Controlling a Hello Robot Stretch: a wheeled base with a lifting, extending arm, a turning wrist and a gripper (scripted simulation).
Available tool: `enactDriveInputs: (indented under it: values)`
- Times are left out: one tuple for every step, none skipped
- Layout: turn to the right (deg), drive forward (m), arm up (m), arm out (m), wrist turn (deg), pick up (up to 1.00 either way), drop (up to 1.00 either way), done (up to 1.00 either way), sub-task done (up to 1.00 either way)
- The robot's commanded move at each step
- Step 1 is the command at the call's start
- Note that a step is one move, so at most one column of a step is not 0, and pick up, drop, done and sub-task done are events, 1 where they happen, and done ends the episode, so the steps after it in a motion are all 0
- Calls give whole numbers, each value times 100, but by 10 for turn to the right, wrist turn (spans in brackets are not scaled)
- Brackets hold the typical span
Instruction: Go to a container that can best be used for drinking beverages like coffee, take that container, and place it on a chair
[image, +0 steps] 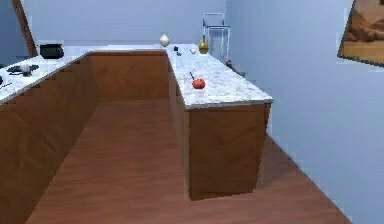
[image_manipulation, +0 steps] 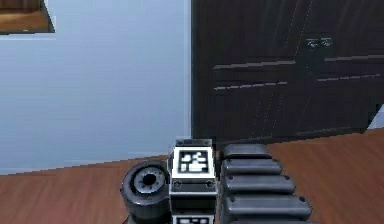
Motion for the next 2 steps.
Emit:
enactDriveInputs:
  values:
    - [-450, 0, 0, 0, 0, 0, 0, 0, 0]
    - [-210, 0, 0, 0, 0, 0, 0, 0, 0]
